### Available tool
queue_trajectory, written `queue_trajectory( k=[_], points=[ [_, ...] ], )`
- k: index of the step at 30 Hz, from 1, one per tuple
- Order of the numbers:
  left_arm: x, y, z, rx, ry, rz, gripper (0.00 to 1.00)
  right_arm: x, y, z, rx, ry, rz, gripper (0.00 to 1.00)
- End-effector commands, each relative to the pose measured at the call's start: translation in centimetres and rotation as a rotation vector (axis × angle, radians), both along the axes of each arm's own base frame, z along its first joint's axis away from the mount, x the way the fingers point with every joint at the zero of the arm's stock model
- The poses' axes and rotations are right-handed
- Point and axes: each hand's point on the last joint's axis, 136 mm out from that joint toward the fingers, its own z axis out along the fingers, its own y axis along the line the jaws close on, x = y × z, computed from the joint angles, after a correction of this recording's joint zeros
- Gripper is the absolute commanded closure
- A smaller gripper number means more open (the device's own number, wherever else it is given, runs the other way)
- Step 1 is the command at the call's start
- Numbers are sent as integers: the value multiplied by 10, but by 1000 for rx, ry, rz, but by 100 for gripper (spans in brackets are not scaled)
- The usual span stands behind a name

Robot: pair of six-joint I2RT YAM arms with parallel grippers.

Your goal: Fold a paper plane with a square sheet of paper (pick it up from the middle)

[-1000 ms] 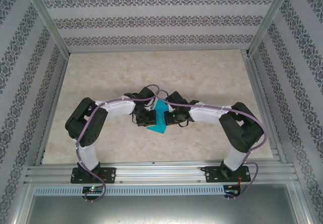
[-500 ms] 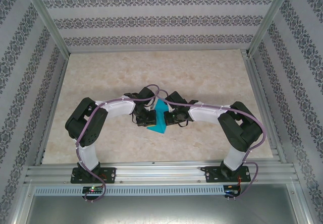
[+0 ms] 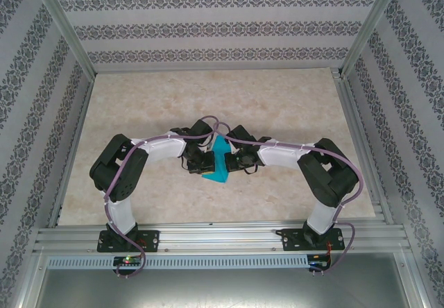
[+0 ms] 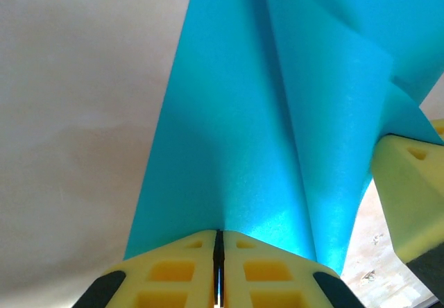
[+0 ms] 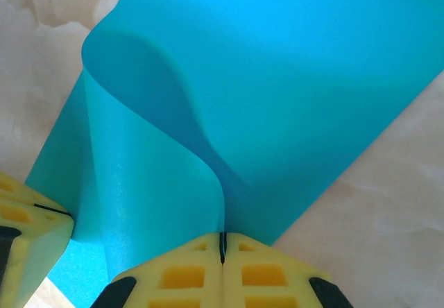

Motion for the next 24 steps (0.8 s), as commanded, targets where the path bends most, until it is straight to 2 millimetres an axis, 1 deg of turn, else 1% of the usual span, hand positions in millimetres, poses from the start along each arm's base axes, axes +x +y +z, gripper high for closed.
queue_trajectory(
  k=[1,5,8,11,13,16,19,22,24],
  points=[
    [-7,8,-6,57,14,-13,87,1,-9,-9,-47,14,3,95],
    [0,11,6,65,-34,21,84,-2,-12,-13,-58,22,0,95],
    [7,15,20,67,-88,79,84,-3,-13,-13,-59,24,1,95],
    [18,13,35,-1,-129,151,86,-4,-14,-14,-57,19,-4,96],
    [28,11,42,-77,-137,216,89,-4,-14,-14,-56,18,-6,96],
    [43,1,50,-235,-147,282,94,-6,-16,-16,-55,22,-13,96],
    [53,-11,51,-353,-130,306,98,-6,-17,-18,-54,22,-22,95],
    [59,-26,50,-439,-106,312,100,-6,-16,-18,-48,24,-22,95],
    [64,-32,51,-487,-112,316,100,-6,-16,-19,-48,25,-22,95]
  ],
)
